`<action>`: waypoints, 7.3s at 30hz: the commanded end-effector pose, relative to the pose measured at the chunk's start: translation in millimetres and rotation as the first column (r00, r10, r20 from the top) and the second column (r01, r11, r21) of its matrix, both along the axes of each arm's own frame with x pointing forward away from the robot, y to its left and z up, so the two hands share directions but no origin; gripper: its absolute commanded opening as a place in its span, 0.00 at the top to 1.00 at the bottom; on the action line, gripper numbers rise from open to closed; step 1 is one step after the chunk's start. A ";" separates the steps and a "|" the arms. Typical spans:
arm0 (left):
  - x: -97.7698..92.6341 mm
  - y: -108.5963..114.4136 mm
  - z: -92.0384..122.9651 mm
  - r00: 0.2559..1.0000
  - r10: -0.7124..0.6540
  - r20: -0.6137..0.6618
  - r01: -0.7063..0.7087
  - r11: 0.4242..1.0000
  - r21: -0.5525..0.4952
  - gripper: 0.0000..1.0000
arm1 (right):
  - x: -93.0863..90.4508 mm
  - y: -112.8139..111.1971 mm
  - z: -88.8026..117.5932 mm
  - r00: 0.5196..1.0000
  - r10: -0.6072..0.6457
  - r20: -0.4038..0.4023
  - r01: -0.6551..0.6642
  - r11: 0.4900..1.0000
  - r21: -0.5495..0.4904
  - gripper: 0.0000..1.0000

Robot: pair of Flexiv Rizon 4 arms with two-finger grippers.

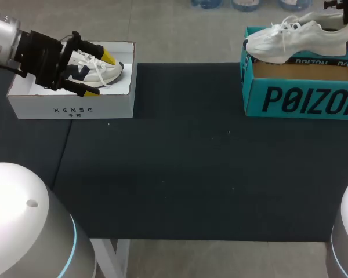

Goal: Take the shoe out of the shoebox, open the shoe tongue, remove and reinsert the insole, then place the shoe into the shoebox

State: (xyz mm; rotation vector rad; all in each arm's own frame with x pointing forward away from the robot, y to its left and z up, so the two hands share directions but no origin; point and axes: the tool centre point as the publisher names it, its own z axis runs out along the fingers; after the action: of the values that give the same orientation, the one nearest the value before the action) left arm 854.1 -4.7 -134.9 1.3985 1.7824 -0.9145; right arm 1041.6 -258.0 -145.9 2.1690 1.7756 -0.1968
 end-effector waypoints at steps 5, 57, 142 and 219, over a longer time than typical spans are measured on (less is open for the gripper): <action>0.4 -0.5 -0.3 1.000 0.000 0.001 0.000 1.000 0.002 0.00 | 5.6 -7.6 2.2 0.999 -0.007 -0.051 0.006 1.000 -0.015 1.00; 0.4 -0.5 -0.3 1.000 0.000 0.001 0.000 1.000 0.002 0.00 | 23.4 -85.4 -147.1 0.992 -0.115 -0.049 0.114 0.993 -0.027 1.00; 92.7 77.5 4.5 0.970 -0.207 0.128 0.151 0.926 0.347 0.00 | -53.1 -21.1 -18.2 0.987 0.155 0.048 -0.162 0.965 0.207 0.00; 260.5 229.1 -32.7 0.439 0.833 -0.337 -0.533 0.543 0.648 0.00 | -53.1 -21.1 -18.2 0.987 0.155 0.048 -0.162 0.965 0.207 0.00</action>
State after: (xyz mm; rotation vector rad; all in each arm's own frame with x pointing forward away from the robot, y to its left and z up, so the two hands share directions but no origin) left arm 1118.6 221.9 -165.6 0.4976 2.9235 -0.4692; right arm 988.0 -278.9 -163.6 2.1387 2.0221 0.0653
